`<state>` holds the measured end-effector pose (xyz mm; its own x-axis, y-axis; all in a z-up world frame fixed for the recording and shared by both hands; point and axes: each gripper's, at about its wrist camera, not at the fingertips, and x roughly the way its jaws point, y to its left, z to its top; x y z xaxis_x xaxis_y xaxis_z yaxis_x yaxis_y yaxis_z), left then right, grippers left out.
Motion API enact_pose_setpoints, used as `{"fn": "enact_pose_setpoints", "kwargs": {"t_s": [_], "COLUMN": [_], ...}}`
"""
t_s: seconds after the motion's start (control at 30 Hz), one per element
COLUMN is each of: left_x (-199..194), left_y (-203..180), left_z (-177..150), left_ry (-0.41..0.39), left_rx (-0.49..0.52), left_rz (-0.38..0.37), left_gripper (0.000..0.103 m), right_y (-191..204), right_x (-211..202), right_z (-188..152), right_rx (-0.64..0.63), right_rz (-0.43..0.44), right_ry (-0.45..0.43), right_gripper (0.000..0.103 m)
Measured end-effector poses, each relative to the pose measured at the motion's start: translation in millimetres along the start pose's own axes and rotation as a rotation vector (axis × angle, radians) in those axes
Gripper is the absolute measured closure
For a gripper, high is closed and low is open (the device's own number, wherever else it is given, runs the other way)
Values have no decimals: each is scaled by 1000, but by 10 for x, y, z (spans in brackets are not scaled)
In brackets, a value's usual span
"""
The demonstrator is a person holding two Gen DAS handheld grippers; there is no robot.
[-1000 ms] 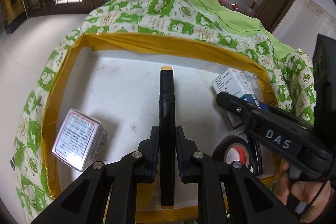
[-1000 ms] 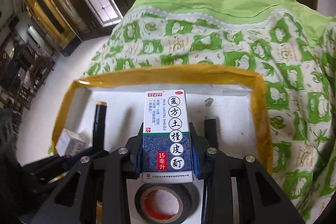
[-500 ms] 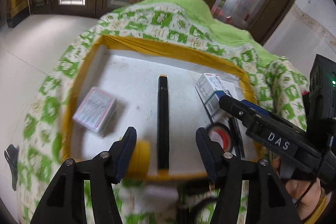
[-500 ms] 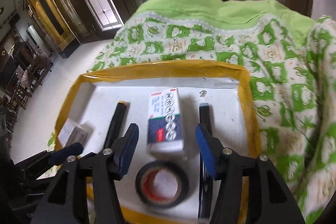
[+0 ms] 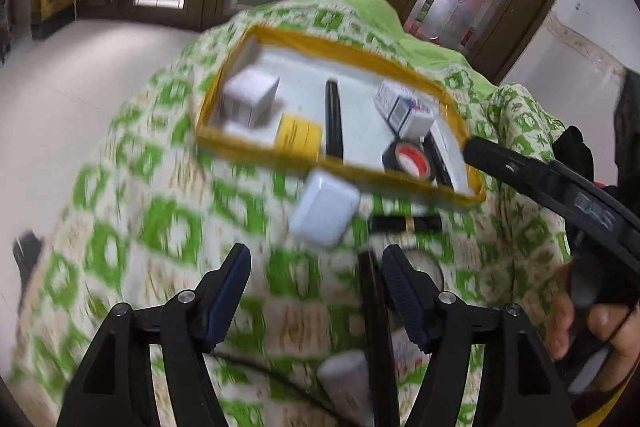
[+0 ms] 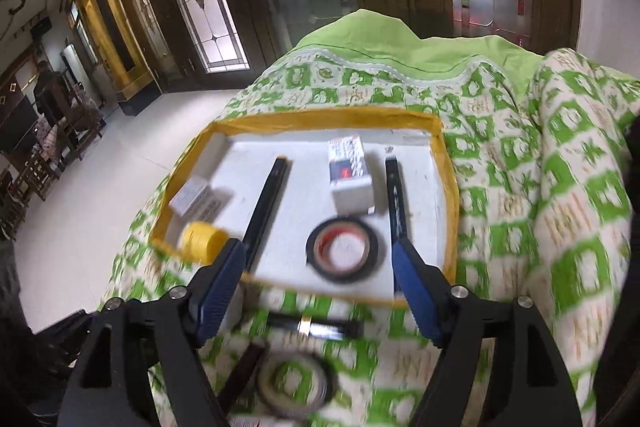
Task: Organize rigid objects
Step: 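Grasp another black marker with the left gripper while the right gripper grasps the black tape roll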
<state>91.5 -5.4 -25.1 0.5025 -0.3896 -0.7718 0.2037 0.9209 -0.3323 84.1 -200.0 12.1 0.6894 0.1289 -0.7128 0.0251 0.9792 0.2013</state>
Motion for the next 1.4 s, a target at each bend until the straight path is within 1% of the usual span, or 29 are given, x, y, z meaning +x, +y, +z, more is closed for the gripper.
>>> {"fn": "enact_pose_setpoints", "kwargs": {"t_s": [0.03,0.1,0.17,0.23,0.27,0.33,0.4,0.47,0.53,0.67,0.77,0.83,0.9,0.93,1.0,1.03,1.07,1.1,1.13,1.17,1.2,1.23,1.27,1.4], "left_x": [-19,-87,-117,-119,-117,-104,-92,-75,-55,85,184,228,280,305,371,410,457,489,515,518,515,507,497,480], "left_y": [17,39,66,123,156,163,123,32,-50,-216,-285,-313,-340,-354,-375,-390,-400,-406,-421,-438,-452,-463,-462,-411], "left_z": [-9,-10,-18,-41,-58,-84,-118,-156,-192,-257,-268,-262,-244,-234,-213,-206,-208,-214,-224,-232,-236,-240,-243,-243], "left_ry": [-7,-35,-46,-33,-18,0,20,42,60,122,158,171,179,182,191,200,214,226,236,236,234,231,226,225], "left_rx": [-14,-29,-48,-83,-107,-125,-111,-71,-32,52,86,100,109,113,119,121,124,128,136,144,151,156,157,129], "left_rz": [-7,-12,-20,-35,-58,-67,-68,-63,-65,-44,-40,-44,-38,-37,-31,-27,-22,-17,-17,-17,-16,-16,-17,-36], "left_gripper": [32,31,27,27,27,27,27,27,27,27,27,32,42,44,56,59,66,71,72,77,84,87,88,89], "right_y": [-3,-20,-63,-103,-137,-215,-295,-400,-445,-369,-327,-309,-290,-272,-249,-232,-218,-200,-190,-175,-168,-155,-153,-131], "right_x": [-21,-110,-209,-286,-329,-402,-437,-435,-409,-379,-364,-349,-337,-335,-340,-346,-350,-348,-350,-351,-353,-352,-351,-367], "right_z": [-49,-209,-389,-537,-611,-707,-741,-746,-756,-768,-772,-777,-780,-782,-785,-786,-785,-782,-780,-781,-781,-781,-781,-782], "right_rx": [7,30,54,68,76,95,118,164,181,136,114,101,89,80,66,55,47,39,32,22,17,9,5,-11], "right_rz": [8,38,61,73,74,69,53,48,45,39,30,16,3,-8,-25,-39,-48,-57,-64,-72,-76,-81,-83,-95], "right_ry": [9,38,67,89,98,105,99,98,104,110,115,120,125,125,121,117,114,111,109,107,106,104,104,95], "right_gripper": [22,22,21,20,20,20,20,20,20,20,20,21,22,22,22,23,23,23,23,23,24,25,26,27]}}
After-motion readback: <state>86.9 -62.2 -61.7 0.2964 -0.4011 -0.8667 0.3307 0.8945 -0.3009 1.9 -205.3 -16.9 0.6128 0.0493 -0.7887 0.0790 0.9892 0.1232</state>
